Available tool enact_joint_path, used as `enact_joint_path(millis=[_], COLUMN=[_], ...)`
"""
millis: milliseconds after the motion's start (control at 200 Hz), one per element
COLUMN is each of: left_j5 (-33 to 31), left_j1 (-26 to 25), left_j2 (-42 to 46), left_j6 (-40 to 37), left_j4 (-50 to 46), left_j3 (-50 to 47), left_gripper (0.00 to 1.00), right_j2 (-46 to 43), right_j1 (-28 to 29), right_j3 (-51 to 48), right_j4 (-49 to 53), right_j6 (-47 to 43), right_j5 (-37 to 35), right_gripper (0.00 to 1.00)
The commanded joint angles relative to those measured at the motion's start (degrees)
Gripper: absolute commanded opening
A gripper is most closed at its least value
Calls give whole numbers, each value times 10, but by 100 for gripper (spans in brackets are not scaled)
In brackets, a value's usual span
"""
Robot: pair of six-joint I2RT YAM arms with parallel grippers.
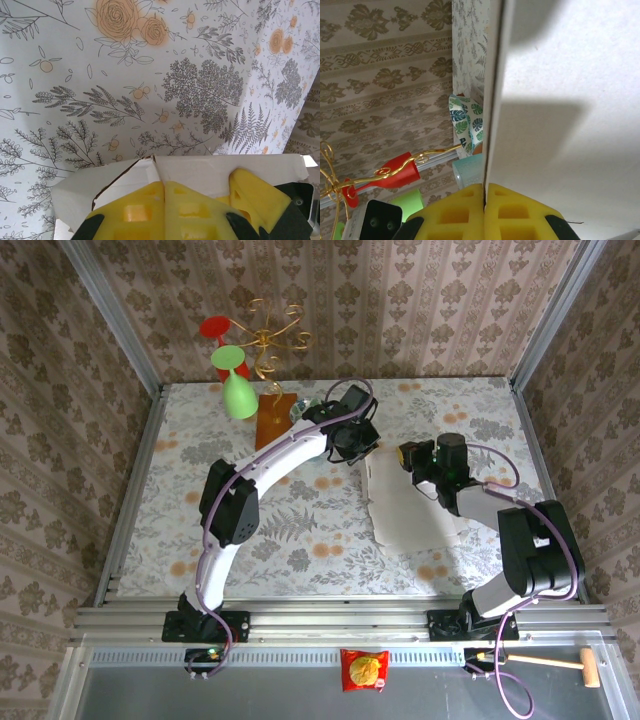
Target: Fold the paper box
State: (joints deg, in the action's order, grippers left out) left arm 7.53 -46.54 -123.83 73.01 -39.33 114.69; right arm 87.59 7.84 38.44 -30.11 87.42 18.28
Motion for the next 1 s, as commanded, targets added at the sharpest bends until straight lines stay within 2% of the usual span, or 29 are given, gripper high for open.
enact_joint_path(millis=[0,135,285,465,635,880,995], left_j5=[-46,-111,-161,-104,9,52,79], left_j1=[-3,1,11,32,44,15,14], left_j2=[54,103,191,257,225,202,186], left_j6=[-52,-139,-240,-337,-378,-458,-484], left_j4=[-10,6,101,278,431,592,634], left_j3=[1,-16,-134,-341,-435,-516,-527], left_gripper=[4,22,24,18,10,19,21], right_j2=[-14,-16,-6,-5,-11,13,21], right_j1=[-9,-17,-25,-31,-36,-51,-52], right_j3=[-17,-31,-58,-75,-87,-100,-91], right_j4=[-62,-100,-167,-208,-217,-250,-251], right_j6=[-7,-24,-28,-26,-47,-41,-41], right_j5=[3,23,51,71,86,97,101], right_gripper=[0,0,0,0,0,0,0])
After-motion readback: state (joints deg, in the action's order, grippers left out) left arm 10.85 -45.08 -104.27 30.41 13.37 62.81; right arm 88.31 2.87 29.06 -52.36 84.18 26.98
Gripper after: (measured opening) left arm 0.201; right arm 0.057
